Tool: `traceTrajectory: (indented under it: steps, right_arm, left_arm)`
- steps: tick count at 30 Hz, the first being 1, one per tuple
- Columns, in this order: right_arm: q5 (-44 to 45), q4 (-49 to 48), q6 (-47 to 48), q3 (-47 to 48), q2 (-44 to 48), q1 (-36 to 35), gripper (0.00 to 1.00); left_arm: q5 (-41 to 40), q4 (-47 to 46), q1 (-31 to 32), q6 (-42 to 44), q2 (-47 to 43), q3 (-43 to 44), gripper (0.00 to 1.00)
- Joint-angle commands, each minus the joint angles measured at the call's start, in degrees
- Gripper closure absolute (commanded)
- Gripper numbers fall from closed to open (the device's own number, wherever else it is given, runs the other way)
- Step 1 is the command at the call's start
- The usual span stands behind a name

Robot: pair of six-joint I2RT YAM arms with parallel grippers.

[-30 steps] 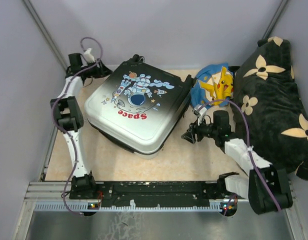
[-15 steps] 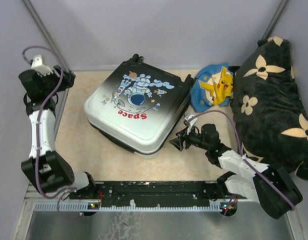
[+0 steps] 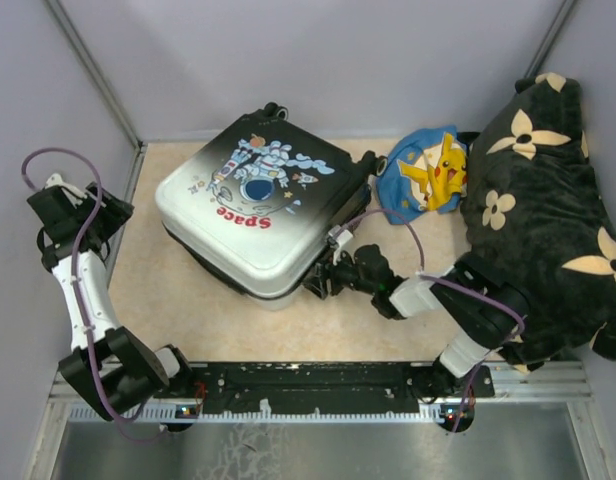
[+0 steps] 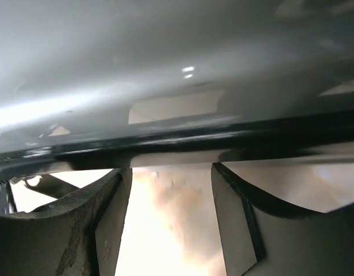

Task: Pack the luggage

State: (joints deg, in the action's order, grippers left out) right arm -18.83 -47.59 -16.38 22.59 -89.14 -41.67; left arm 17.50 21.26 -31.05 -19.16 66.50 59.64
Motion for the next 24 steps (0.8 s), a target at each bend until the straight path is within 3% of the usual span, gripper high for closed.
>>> traceTrajectory:
  steps: [1, 4, 8, 15, 24]
  right_arm:
    - [9.7, -13.5, -3.4, 15.2, -6.6, -2.9, 0.42]
    - [9.3, -12.8, -3.9, 19.8, -8.1, -3.6, 0.41]
    - [7.8, -8.3, -1.8, 17.3, -2.1, -2.1, 0.38]
    - [3.3, 7.1, 2.5, 8.9, 13.8, 5.7, 0.2]
    - [6.4, 24.7, 8.5, 8.3, 25.1, 12.2, 0.01]
  left_arm:
    - [-0.6, 5.1, -1.0, 0.6, 1.3, -1.1, 0.28]
    - [-1.4, 9.0, -1.0, 1.7, 4.1, -0.5, 0.28]
    - [0.4, 15.4, -0.9, 2.5, 9.6, -0.8, 0.34]
    - [12.7, -1.3, 0.5, -2.1, 9.7, -12.7, 0.38]
    - [10.3, -9.9, 9.0, -6.4, 11.9, -16.8, 0.39]
